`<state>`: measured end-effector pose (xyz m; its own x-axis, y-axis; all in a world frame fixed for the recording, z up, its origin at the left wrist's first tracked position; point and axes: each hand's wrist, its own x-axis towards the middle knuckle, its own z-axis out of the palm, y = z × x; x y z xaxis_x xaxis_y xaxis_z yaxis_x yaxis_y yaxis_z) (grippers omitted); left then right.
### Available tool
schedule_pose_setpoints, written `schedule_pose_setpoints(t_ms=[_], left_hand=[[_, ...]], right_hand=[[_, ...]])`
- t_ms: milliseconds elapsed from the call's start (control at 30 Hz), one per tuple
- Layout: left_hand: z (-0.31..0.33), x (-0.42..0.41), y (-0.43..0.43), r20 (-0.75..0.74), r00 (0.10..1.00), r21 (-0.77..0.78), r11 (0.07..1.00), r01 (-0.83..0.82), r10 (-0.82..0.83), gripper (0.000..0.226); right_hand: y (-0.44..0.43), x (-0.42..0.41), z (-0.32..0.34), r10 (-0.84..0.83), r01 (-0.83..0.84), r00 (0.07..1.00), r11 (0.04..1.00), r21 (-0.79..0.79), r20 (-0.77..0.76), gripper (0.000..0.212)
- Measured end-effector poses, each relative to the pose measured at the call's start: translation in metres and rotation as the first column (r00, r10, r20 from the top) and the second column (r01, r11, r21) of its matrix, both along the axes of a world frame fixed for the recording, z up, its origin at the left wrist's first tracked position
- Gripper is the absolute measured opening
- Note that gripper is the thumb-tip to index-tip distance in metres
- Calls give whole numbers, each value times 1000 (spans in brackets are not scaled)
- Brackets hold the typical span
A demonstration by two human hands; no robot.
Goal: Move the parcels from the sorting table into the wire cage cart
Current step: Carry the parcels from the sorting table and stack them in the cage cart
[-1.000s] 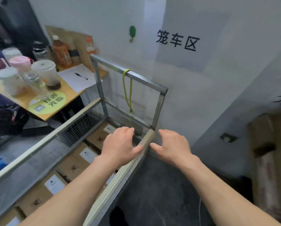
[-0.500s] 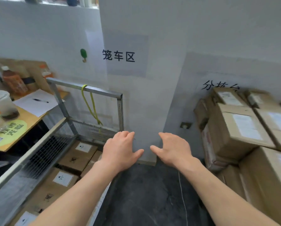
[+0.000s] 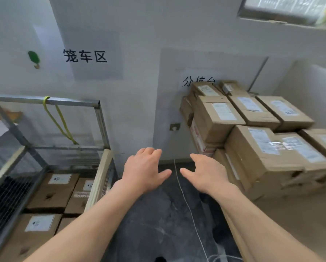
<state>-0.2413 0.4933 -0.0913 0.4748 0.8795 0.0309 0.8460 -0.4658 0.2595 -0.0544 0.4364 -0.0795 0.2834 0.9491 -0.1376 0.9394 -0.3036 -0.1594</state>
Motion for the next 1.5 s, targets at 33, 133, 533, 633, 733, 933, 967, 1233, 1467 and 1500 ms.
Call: schedule_pose_setpoints(t_ms=[33, 133, 533, 633, 733, 933, 967, 1233, 1467, 1500], left_hand=[[1, 5, -6, -2, 1000, 1, 1000, 27, -27, 70], [3, 21, -22, -10, 995, 8, 995, 102, -101, 71], [24, 118, -72, -6, 951, 28, 951, 308, -308, 76], [31, 149, -77, 5, 946, 39, 945, 324, -324, 76], [36, 182, -82, 4, 943, 35, 942, 333, -334, 75], [35, 238, -82, 28, 953, -20, 953, 302, -301, 77], [34, 246, -81, 28, 956, -34, 955, 293, -293, 76], [23, 294, -74, 3, 974, -96, 970, 224, -225, 67], [16, 311, -68, 6, 985, -118, 978, 170, -171, 67], [15, 313, -67, 18, 988, -136, 979, 154, -153, 66]], right_hand=[[-10, 4, 2, -21, 21, 1000, 1000, 7, 0, 72], [-40, 18, 7, -87, 87, 996, 996, 31, 11, 73], [-133, 96, 37, -317, 317, 948, 937, 149, -22, 55], [-144, 127, 44, -328, 328, 944, 927, 182, -28, 51], [-153, 161, 42, -357, 357, 934, 918, 172, -34, 50], [-150, 222, 28, -400, 403, 915, 909, 111, -45, 54], [-147, 231, 25, -399, 402, 916, 910, 104, -43, 54], [-120, 281, 11, -358, 363, 932, 926, 105, -58, 55], [-106, 305, 6, -331, 341, 938, 935, 103, -98, 59], [-104, 306, 6, -327, 337, 939, 937, 95, -109, 60]])
